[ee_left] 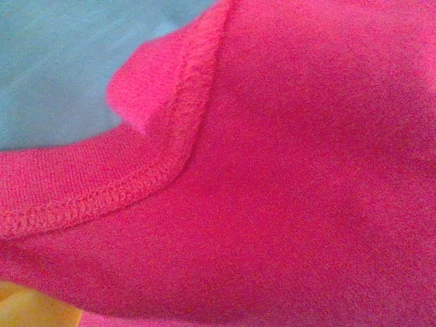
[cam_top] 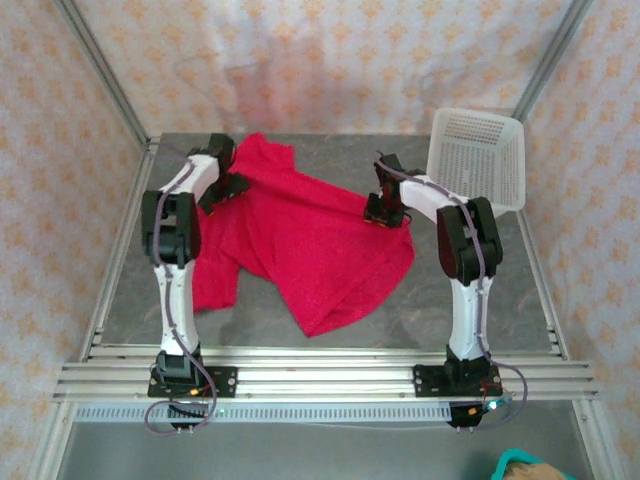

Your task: Fold the inside-out t-shirt

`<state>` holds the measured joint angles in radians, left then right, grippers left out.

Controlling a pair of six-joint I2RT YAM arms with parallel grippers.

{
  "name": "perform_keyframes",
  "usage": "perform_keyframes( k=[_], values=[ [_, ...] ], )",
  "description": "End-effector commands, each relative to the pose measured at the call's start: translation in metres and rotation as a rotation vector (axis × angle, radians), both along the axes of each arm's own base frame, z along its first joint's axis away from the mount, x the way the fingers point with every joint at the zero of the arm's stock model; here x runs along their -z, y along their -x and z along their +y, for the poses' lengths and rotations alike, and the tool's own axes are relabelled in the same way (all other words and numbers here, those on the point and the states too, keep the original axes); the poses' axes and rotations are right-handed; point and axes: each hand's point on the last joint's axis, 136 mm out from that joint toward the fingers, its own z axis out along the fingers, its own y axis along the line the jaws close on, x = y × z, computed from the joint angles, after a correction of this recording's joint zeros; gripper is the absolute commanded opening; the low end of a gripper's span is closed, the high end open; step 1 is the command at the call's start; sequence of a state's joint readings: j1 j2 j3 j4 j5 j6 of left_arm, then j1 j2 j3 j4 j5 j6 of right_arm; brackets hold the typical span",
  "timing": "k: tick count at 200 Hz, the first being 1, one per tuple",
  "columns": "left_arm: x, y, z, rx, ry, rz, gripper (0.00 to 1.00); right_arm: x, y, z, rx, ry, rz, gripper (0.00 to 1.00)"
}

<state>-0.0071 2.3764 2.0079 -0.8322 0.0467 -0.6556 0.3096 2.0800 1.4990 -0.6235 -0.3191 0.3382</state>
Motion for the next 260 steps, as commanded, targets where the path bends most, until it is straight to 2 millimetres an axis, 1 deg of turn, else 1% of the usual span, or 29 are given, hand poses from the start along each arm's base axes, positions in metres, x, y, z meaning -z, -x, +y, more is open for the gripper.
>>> perform_keyframes(
  k=[1,6,12,20,34,46,47,48,58,60,65,66,71,80,93,100,109,120,126,145,149,164,174,191,209,227,230,251,260],
  values=[
    [0.010,-0.021,-0.039,0.125,-0.005,0.054,0.97,0.016,0.062,-0.022,-0.010,0.141,0.110,0.39],
    [0.003,-0.032,-0.050,0.159,0.001,0.032,0.97,0.013,0.071,-0.019,-0.017,0.134,0.107,0.39],
    [0.005,-0.040,-0.062,0.200,0.013,0.028,0.97,0.010,0.082,-0.009,-0.039,0.123,0.104,0.38],
    [-0.009,-0.052,-0.079,0.245,0.023,-0.015,0.96,0.006,0.097,0.007,-0.077,0.105,0.104,0.38],
    [-0.035,-0.055,-0.102,0.353,0.013,-0.062,0.97,-0.003,0.121,0.044,-0.155,0.039,0.112,0.38],
    [-0.062,-0.050,-0.112,0.416,-0.018,-0.090,0.97,-0.016,0.133,0.069,-0.202,-0.013,0.097,0.37],
    [-0.062,-0.049,-0.112,0.419,-0.023,-0.086,0.97,-0.017,0.134,0.071,-0.204,-0.016,0.094,0.37],
    [-0.068,-0.050,-0.111,0.422,-0.028,-0.097,0.97,-0.018,0.134,0.072,-0.206,-0.019,0.091,0.37],
    [-0.095,-0.041,-0.107,0.439,-0.076,-0.130,0.99,-0.033,0.132,0.078,-0.207,-0.041,0.056,0.38],
    [-0.094,-0.039,-0.106,0.440,-0.083,-0.127,0.99,-0.036,0.130,0.078,-0.205,-0.043,0.046,0.38],
    [-0.110,-0.034,-0.099,0.433,-0.103,-0.153,1.00,-0.045,0.126,0.077,-0.202,-0.042,0.015,0.38],
    [-0.109,-0.033,-0.098,0.432,-0.107,-0.153,1.00,-0.047,0.125,0.077,-0.202,-0.042,0.009,0.38],
    [-0.124,-0.028,-0.090,0.419,-0.124,-0.179,1.00,-0.055,0.119,0.075,-0.199,-0.035,-0.026,0.38],
    [-0.142,-0.017,-0.076,0.386,-0.129,-0.209,1.00,-0.069,0.105,0.072,-0.189,-0.025,-0.091,0.38],
    [-0.158,-0.001,-0.053,0.315,-0.090,-0.225,1.00,-0.079,0.084,0.071,-0.171,-0.041,-0.154,0.38],
    [-0.159,0.008,-0.043,0.278,-0.055,-0.225,1.00,-0.081,0.071,0.072,-0.159,-0.063,-0.178,0.38],
    [-0.156,0.018,-0.032,0.241,-0.016,-0.223,0.99,-0.081,0.054,0.074,-0.144,-0.083,-0.201,0.36],
    [-0.144,0.030,-0.022,0.206,0.016,-0.216,0.99,-0.079,0.034,0.081,-0.144,-0.108,-0.210,0.34],
    [-0.136,0.036,-0.015,0.180,0.025,-0.205,0.99,-0.078,0.024,0.086,-0.151,-0.119,-0.212,0.34],
    [-0.106,0.051,0.000,0.093,0.068,-0.157,0.98,-0.063,-0.001,0.099,-0.165,-0.126,-0.169,0.33],
    [-0.100,0.054,0.004,0.074,0.078,-0.148,0.98,-0.063,-0.007,0.102,-0.165,-0.128,-0.162,0.32],
    [-0.075,0.060,0.014,0.020,0.112,-0.121,0.98,-0.052,-0.016,0.108,-0.179,-0.116,-0.103,0.30],
    [-0.059,0.062,0.021,-0.022,0.129,-0.105,0.98,-0.046,-0.017,0.108,-0.183,-0.102,-0.074,0.30],
    [-0.035,0.057,0.025,-0.063,0.160,-0.083,0.98,-0.034,-0.007,0.104,-0.182,-0.091,-0.033,0.30],
    [-0.016,0.044,0.028,-0.088,0.172,-0.059,0.98,-0.021,0.014,0.096,-0.176,-0.084,0.007,0.30],
    [0.006,0.031,0.038,-0.124,0.154,-0.008,0.97,-0.005,0.043,0.085,-0.163,-0.087,0.049,0.30],
    [0.005,0.026,0.041,-0.130,0.150,-0.011,0.97,-0.002,0.048,0.083,-0.159,-0.087,0.056,0.30],
    [0.026,0.007,0.058,-0.160,0.138,0.040,0.95,0.026,0.088,0.064,-0.134,-0.069,0.128,0.30],
    [0.031,-0.003,0.066,-0.170,0.130,0.045,0.94,0.036,0.104,0.054,-0.121,-0.052,0.157,0.29]
  ],
)
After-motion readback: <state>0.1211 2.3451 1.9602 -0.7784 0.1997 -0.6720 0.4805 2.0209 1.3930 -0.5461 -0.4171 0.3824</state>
